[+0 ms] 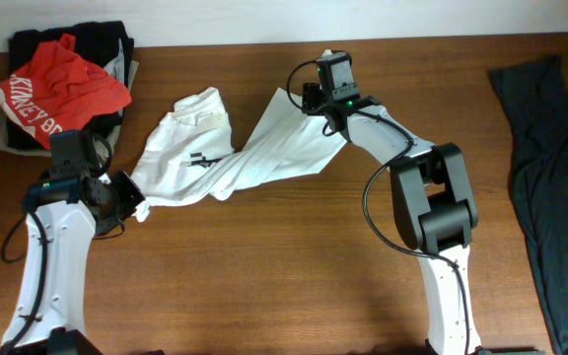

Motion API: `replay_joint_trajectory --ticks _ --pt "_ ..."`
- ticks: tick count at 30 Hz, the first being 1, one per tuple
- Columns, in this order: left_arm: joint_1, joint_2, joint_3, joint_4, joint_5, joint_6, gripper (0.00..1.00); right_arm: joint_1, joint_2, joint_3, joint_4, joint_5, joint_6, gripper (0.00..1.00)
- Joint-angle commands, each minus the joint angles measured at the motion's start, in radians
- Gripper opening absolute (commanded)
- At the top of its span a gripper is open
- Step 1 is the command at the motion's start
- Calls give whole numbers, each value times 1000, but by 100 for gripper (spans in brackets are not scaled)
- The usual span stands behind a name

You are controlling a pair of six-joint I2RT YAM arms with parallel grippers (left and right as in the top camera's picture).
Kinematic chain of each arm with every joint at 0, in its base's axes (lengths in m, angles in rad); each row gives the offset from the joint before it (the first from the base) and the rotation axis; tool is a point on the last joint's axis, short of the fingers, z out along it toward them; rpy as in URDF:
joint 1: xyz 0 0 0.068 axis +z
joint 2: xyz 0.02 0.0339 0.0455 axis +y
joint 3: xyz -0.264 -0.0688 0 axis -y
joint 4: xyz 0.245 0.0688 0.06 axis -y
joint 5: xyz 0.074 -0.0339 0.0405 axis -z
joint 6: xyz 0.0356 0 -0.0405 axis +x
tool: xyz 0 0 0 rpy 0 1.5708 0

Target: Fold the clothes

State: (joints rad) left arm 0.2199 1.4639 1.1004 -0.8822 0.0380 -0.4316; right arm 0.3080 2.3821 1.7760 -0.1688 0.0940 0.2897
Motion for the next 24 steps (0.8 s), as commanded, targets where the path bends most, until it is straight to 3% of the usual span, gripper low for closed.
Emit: replay_joint_trajectory --ticks 1,6,8,9,13,24 --pt "-4 -4 -9 9 11 -14 0 -6 15 -5 10 19 7 50" --pt "-4 -4 -9 11 11 -13 0 -8 15 -5 8 20 7 27" --pt "-4 -4 -9 10 11 -13 0 -8 14 -4 8 20 8 8" --pt "-4 -4 -9 9 11 -13 0 -10 14 -3 8 20 8 4" --pt "-4 -10 -5 -16 9 26 0 -18 -21 1 -22 23 8 4" --pt "-3 -248 100 -78 -64 43 0 -112 -354 23 -409 127 116 4"
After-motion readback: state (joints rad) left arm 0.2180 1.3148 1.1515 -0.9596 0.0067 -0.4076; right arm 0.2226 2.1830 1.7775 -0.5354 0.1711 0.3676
